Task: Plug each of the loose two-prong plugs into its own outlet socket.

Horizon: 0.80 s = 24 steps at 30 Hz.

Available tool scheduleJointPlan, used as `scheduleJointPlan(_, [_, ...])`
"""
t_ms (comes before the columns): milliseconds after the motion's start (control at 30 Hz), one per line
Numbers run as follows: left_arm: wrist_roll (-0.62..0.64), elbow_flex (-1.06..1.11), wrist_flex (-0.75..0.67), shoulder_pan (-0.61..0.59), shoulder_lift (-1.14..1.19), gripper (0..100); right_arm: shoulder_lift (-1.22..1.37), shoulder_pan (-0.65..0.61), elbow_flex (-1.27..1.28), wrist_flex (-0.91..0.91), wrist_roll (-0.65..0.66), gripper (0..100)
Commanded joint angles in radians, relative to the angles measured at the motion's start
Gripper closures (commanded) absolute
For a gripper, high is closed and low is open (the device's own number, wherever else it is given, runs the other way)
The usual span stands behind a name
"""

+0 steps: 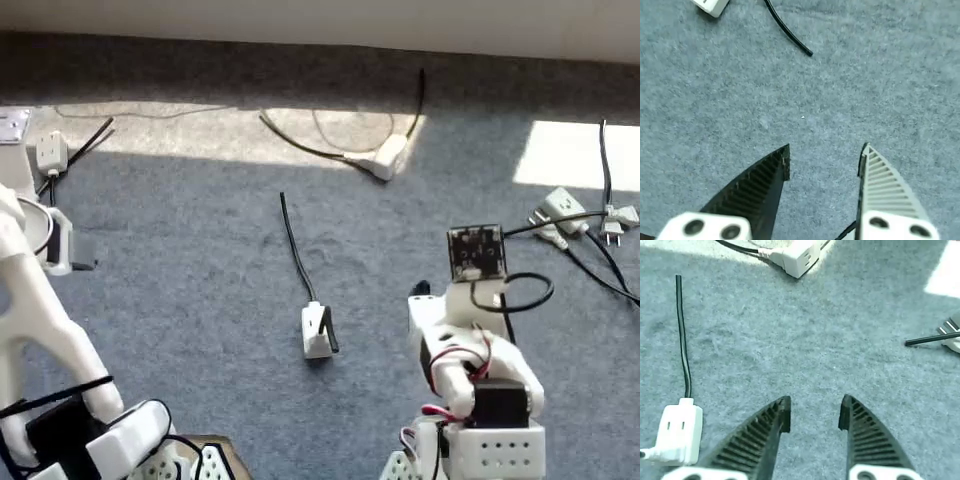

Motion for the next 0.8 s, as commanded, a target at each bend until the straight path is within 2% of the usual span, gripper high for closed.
scheduleJointPlan(0, [0.009, 0.093, -0.015, -0.015, -0.015, 77, 0.377, -0.016, -0.417, 0.136, 0.006, 82.8])
scheduleJointPlan(133, [0.011, 0.208, -0.023, -0.027, -0.015, 77, 0.727, -0.074, -0.831, 0.367, -0.066, 82.6])
scheduleJointPlan(267, [0.014, 0.292, -0.023, -0.073, -0.015, 78, 1.012, -0.203, -1.207, 0.587, -0.137, 82.6])
scheduleJointPlan(367, [0.014, 0.335, -0.025, -0.140, -0.015, 78, 1.176, -0.300, -1.415, 0.636, -0.213, 82.6])
scheduleJointPlan(600, [0.014, 0.486, -0.163, -0.311, -0.015, 78, 1.437, -0.501, -1.472, 0.625, -0.252, 82.5])
scheduleJointPlan(767, [0.014, 0.578, -0.262, -0.357, -0.015, 78, 1.609, -0.529, -1.468, 0.556, -0.253, 82.5])
